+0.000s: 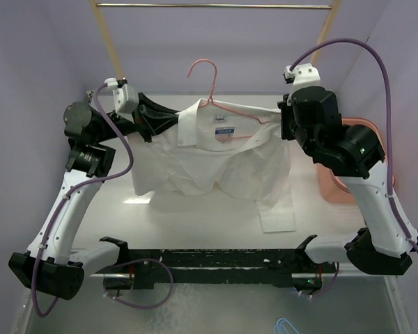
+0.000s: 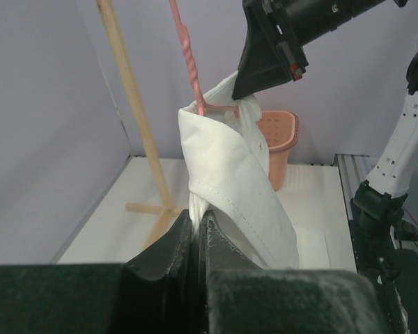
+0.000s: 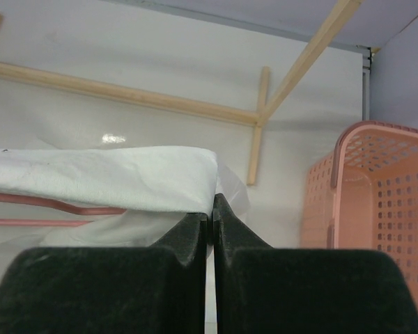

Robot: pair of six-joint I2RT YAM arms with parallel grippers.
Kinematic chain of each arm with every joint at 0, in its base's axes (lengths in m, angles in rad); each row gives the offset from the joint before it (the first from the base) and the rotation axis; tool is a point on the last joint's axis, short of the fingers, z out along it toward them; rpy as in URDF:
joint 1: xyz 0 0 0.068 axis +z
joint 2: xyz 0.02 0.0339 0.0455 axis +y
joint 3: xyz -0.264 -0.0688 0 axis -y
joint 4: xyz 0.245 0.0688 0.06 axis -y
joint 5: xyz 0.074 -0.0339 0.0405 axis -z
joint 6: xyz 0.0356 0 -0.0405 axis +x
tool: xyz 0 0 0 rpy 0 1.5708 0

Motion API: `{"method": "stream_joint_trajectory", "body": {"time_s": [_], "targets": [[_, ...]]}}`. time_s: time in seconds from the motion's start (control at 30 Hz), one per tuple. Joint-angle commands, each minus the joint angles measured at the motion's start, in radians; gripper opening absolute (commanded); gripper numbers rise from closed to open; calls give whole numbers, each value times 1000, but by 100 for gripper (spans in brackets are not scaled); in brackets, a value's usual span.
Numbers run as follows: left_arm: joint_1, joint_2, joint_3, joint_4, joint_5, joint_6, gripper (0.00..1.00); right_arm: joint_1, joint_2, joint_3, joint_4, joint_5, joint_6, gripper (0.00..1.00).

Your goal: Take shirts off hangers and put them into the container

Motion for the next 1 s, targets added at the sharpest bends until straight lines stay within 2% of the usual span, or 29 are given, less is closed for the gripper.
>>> {"method": "stream_joint_trajectory", "body": {"time_s": [0.0,0.1,0.13,0.27,0.4,0.47,0.57,0.67,0.83,0.97], "targets": [[65,-50,28,190,-188,-49,0,-56,-98,-38,-213,173,31,0],[66,-59,2,202,-283,-45,0,-57,-127,-70,-230,64,46,0],[66,-58,-1,217,-293,-59,0,-56,-138,-81,-230,-27,50,0],[66,-30,23,260,-253,-117,0,-55,-193,-133,-144,-397,35,0],[66,-6,34,320,-246,-186,0,-55,-253,-184,-70,-562,35,0],[66,2,36,334,-250,-199,0,-56,-270,-189,-64,-567,47,0],[67,-3,17,332,-261,-180,0,-56,-258,-147,-116,-306,50,0],[66,-10,-2,321,-257,-165,0,-55,-273,-163,-118,-242,50,0],[66,-16,-23,305,-250,-147,0,-56,-302,-194,-60,-253,51,0],[65,-25,-19,227,-243,-101,0,-56,-300,-187,-53,-263,51,0]]}}
